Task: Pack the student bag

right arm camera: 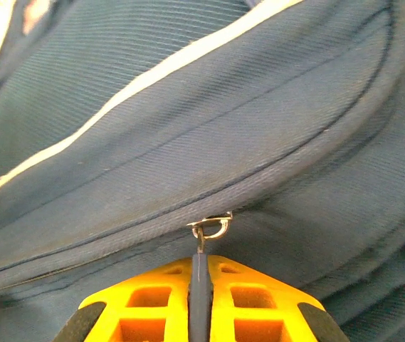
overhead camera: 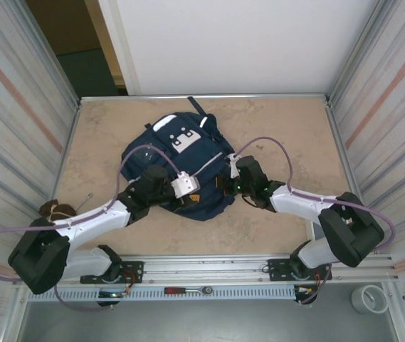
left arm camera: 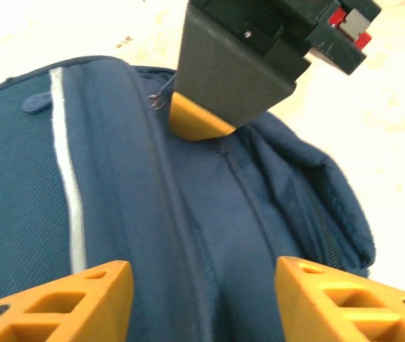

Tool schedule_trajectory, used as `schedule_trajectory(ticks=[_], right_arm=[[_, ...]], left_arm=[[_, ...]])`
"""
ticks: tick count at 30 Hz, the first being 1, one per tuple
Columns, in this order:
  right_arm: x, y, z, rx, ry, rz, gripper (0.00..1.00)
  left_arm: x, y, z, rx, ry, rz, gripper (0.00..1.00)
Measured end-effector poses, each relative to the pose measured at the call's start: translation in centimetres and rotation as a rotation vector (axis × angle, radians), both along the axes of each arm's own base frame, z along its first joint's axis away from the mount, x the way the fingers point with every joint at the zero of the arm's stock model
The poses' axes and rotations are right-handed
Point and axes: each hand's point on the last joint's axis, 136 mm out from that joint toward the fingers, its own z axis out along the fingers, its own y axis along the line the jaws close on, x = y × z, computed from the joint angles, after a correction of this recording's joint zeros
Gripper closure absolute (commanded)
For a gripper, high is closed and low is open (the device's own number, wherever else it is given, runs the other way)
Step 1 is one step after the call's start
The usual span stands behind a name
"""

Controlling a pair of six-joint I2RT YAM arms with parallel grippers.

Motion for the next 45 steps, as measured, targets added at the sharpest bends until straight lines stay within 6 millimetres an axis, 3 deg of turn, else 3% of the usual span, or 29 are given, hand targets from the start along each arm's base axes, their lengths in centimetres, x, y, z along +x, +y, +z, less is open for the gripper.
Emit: schedule_trajectory(ticks=[6, 13, 16, 20, 26, 31, 35, 42, 45], right_arm=[[-1.7, 1.2, 1.9, 0.045, -0.052, 0.061, 1.00], [-3.6, 2.6, 2.5, 0.071, -0.069, 0.139, 1.00], [-4.1, 2.8, 2.4, 0.072, -0.073, 0.163, 1.00], [-4.1, 2.6, 2.2, 0.062, -0.075, 0.163, 1.00], [-3.1, 1.1, 1.3, 0.013, -0.063, 0.113, 1.00], [-0.3, -1.9, 0.8, 0.000, -0.019, -0.008, 1.00], [-0.4, -1.8, 0.8, 0.022, 0.000, 0.006, 1.00], [-0.8, -1.0, 0.6, 0.026, 0.000, 0.028, 1.00], [-1.1, -0.3, 0.9, 0.033, -0.013, 0.047, 1.00]], left_arm=[[-0.9, -0.7, 0.5, 0.022, -0.031, -0.020, 0.34], [0.3, -0.5, 0.0, 0.064, -0.052, 0.024, 0.43], [0.8, -0.4, -0.5, 0.087, -0.056, 0.034, 0.59], [1.6, -0.3, -0.3, 0.087, -0.061, 0.048, 0.89], [1.7, -0.1, 0.0, 0.067, -0.056, 0.025, 0.98], [1.4, 0.9, 0.3, 0.037, -0.055, 0.008, 0.98], [1.3, 1.7, 0.3, 0.023, -0.052, 0.001, 0.95], [1.4, 2.3, -0.2, 0.042, -0.042, 0.006, 0.61], [1.4, 2.0, -0.1, 0.048, -0.036, 0.003, 0.51]])
